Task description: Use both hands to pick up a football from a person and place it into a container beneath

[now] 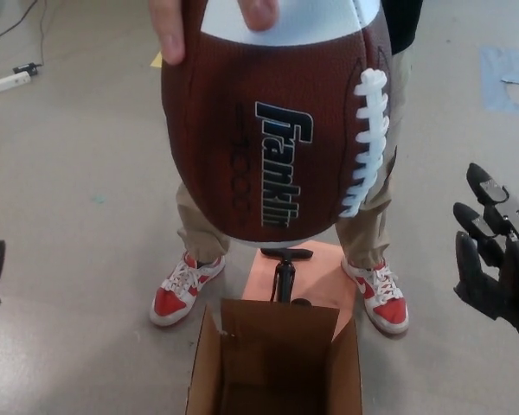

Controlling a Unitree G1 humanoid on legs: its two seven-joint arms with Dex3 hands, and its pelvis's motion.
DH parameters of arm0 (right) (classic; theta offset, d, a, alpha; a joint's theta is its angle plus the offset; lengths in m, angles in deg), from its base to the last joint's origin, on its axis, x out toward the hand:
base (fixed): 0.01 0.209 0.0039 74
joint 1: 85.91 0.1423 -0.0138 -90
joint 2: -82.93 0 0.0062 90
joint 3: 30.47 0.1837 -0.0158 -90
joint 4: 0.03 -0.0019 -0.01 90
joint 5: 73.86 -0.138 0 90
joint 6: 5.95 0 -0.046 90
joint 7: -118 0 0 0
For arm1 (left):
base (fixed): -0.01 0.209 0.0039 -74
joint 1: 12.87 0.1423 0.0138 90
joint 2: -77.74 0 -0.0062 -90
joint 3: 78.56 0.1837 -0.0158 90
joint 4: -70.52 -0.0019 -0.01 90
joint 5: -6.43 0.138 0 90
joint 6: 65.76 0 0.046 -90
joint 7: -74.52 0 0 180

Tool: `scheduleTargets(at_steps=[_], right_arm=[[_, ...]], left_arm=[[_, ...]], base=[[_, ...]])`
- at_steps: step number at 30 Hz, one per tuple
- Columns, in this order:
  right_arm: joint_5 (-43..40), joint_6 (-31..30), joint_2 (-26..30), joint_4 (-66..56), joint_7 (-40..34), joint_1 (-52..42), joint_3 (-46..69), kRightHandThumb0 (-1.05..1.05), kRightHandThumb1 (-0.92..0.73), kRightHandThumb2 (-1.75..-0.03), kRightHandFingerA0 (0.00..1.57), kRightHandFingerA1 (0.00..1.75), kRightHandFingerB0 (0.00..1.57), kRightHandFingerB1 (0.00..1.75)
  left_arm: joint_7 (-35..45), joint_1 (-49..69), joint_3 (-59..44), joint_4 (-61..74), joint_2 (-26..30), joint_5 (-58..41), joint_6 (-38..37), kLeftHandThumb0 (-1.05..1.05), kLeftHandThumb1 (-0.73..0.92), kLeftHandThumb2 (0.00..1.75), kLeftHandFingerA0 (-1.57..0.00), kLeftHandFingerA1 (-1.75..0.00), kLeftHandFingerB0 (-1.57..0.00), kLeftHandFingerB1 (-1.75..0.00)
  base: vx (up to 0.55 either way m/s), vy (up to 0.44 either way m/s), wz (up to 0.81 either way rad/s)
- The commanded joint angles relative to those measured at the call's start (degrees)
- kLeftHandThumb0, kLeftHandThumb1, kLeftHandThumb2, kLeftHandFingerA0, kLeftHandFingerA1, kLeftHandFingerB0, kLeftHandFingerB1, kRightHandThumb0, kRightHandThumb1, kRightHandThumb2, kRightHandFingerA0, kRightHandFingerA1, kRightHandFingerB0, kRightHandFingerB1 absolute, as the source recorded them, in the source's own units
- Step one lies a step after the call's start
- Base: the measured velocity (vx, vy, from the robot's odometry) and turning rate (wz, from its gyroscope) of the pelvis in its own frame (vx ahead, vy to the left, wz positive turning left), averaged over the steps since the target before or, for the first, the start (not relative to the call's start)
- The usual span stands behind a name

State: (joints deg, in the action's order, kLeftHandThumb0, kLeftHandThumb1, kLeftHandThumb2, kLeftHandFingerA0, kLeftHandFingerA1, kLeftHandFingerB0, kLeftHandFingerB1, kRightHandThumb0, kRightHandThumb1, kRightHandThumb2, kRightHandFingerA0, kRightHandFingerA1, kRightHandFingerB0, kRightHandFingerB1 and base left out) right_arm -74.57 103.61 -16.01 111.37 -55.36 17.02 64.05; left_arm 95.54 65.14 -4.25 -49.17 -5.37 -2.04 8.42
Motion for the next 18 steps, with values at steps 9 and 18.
scheduleTargets(at_steps=[9, 18], right_arm=[[-6.6, -5.7, -1.5, -44.6, 3.0, -11.4, -8.2, -0.98, -0.82, -1.16, 0.14, 0.24, 0.03, 0.15], [-5.8, -9.9, -3.8, -46.3, 2.3, -8.7, -11.6, -1.02, -0.83, -1.15, 0.07, 0.18, 0.0, 0.14]], left_arm=[[2.7, 14.9, 5.4, 49.6, -4.6, -15.1, 4.8, -0.9, 0.79, 1.13, -0.07, -0.2, -0.07, -0.17], [-4.2, 12.7, 11.4, 55.6, -10.6, -7.9, 10.1, -0.84, 0.79, 1.15, -0.08, -0.32, -0.07, -0.27]], base=[[0.0, 0.0, 0.0], [0.0, 0.0, 0.0]])
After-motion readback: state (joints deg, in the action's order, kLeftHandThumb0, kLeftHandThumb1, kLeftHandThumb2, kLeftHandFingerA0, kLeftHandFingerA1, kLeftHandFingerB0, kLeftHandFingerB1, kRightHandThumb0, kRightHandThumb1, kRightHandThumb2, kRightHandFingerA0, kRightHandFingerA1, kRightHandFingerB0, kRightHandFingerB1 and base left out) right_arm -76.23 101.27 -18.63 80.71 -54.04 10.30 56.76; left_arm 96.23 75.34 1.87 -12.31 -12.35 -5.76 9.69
